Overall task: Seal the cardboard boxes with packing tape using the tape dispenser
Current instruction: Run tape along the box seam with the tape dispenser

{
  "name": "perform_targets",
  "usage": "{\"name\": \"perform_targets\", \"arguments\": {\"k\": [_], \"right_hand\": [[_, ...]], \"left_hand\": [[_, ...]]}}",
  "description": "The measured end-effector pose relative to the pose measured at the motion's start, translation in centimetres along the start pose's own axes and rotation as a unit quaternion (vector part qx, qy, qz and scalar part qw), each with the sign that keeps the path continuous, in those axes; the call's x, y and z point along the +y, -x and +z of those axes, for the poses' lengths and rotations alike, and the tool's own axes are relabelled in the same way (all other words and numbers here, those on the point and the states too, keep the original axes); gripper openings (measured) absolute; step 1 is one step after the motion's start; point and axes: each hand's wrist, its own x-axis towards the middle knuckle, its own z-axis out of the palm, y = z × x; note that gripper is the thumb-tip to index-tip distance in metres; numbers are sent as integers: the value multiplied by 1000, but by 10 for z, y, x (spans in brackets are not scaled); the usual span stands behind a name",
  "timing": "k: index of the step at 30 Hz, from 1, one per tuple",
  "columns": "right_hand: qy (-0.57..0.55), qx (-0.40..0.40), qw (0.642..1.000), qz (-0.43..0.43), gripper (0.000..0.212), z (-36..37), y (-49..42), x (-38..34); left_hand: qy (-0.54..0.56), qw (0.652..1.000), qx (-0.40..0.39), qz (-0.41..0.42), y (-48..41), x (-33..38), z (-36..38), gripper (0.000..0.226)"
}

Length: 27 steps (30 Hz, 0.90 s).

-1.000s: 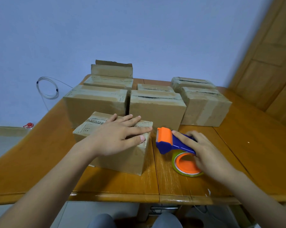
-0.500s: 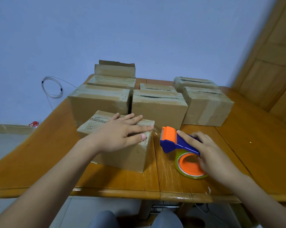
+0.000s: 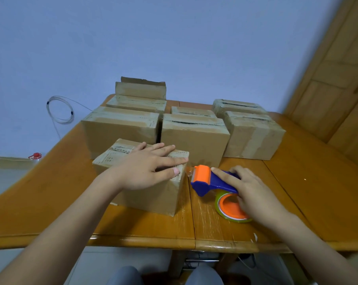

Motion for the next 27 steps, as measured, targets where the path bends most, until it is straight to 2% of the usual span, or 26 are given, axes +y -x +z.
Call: {"name": "perform_targets", "arguments": {"k": [5,12,15,19,22,24,27], "right_hand": [[18,-5,999,-30,74,2,-11,-4],[98,-9,992,-75,73,-14,-19,-6],[163,0,981,-106,82,-22,-20,-5],[207,48,968,-135,94,-20,-23,4],[257,-5,950,-175,88,-12,-16,5],[228,-50,963,-138,82,-8,-4,5],[107,-26,993,-28,77,-17,4,17]], "left_hand": [[9,1000,7,3,-1,-3,2,54],[0,1000,3,2,-3,-1,1,61],[2,1000,6,7,-3,-1,1,70],[6,1000,3,6,-4,-2,1,64],[15,1000,10,6,-2,-3,1,58],[19,1000,8,9,-2,-4,1,56],[24,1000,11,8,-2,-3,0,56]]}}
